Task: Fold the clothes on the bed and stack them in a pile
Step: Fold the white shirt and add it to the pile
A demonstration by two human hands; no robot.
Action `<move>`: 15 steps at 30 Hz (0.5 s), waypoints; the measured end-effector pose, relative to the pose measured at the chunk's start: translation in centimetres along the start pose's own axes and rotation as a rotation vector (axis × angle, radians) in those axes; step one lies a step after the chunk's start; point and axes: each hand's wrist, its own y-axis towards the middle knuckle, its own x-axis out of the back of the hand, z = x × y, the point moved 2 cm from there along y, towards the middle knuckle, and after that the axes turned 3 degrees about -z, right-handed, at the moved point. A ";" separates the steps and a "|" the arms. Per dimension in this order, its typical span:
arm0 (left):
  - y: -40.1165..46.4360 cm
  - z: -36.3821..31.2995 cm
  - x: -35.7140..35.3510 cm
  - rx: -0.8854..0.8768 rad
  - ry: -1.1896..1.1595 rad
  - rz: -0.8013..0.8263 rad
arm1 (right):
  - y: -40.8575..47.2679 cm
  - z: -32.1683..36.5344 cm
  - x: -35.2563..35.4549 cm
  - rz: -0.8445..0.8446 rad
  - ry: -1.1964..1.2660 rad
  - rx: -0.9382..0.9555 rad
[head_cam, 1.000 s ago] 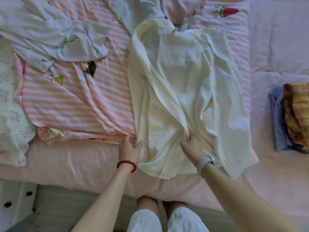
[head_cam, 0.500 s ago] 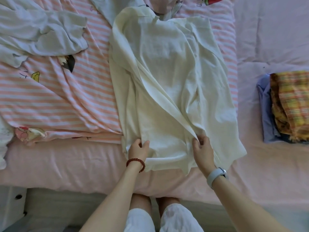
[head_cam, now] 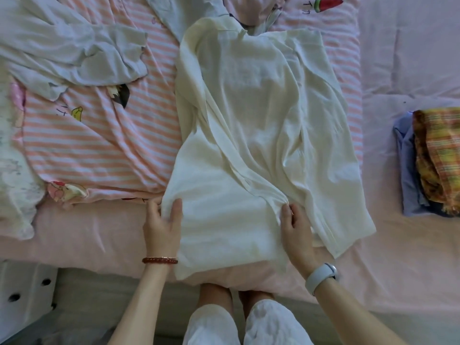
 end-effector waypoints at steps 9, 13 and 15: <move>-0.7 6.2 0.5 0.358 0.626 0.292 | -2.0 -4.7 1.4 0.324 -0.454 -0.150; -3.0 3.0 -2.7 -0.042 0.618 0.294 | -0.1 -4.1 4.9 -0.103 -0.362 -0.067; -3.9 1.2 -5.3 -0.200 0.611 0.411 | 1.5 -4.0 6.6 -0.207 -0.419 -0.059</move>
